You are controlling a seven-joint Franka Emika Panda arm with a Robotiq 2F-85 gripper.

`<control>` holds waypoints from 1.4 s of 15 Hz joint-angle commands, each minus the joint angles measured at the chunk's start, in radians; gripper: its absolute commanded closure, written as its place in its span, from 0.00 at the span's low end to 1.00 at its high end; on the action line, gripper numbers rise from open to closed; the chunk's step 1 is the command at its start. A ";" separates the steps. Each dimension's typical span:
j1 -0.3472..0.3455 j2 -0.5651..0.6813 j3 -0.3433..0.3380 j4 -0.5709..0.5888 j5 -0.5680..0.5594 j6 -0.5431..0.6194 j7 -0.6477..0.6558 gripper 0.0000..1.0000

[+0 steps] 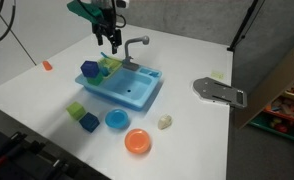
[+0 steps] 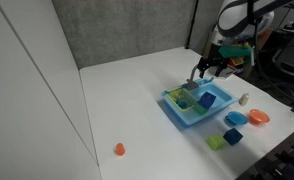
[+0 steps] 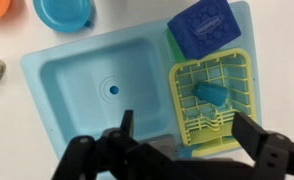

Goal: Remove the blue plate from the orange plate and put it in the dishes drying rack

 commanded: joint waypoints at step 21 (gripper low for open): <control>-0.043 -0.650 -0.071 -0.274 -0.176 -0.350 -0.161 0.00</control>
